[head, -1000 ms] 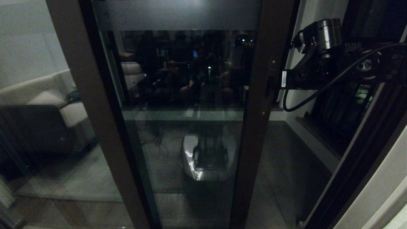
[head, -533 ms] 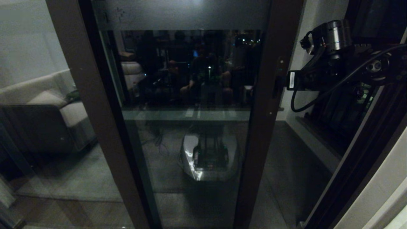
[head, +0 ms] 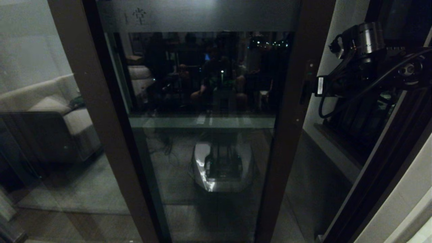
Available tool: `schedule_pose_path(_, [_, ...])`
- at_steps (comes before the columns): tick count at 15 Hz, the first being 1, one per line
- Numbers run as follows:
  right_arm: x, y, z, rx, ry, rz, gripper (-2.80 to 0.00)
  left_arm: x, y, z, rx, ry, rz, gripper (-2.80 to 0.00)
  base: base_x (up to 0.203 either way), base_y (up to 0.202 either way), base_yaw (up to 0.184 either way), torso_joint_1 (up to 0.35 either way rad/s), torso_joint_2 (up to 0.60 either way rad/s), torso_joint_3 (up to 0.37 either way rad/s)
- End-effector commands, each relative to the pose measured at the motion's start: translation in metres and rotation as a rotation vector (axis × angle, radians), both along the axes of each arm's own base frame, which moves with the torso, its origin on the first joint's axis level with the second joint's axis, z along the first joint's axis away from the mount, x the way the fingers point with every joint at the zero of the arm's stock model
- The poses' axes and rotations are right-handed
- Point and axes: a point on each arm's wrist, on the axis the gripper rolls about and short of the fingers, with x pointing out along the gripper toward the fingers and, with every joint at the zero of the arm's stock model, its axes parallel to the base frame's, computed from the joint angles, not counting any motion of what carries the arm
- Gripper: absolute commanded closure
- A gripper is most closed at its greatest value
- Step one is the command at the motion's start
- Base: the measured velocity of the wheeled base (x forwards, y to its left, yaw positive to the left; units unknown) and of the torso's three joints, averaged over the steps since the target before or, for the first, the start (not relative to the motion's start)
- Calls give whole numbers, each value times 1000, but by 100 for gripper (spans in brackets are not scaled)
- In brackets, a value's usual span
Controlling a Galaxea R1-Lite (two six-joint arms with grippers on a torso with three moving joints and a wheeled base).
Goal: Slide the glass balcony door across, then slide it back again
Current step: Close the slid door
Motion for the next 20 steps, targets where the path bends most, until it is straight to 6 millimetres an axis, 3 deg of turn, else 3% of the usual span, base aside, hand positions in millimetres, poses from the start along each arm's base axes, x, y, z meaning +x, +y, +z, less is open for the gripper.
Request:
schedule_pose_path(1, [0,-8,0,0,0,-16,-280,0,0,0,1,3,0,0,0,0,0,0,0,0])
schedule_pose_path(9, [-11,-21,4,-15,9,-18,-280,0,0,0,1,3,0,0,0,0,0,0,0,0])
schedule_pose_path(20, [-8,-46,4,-33,2,-62,-280,0,0,0,1,2,0,0,0,0,0,0,0,0])
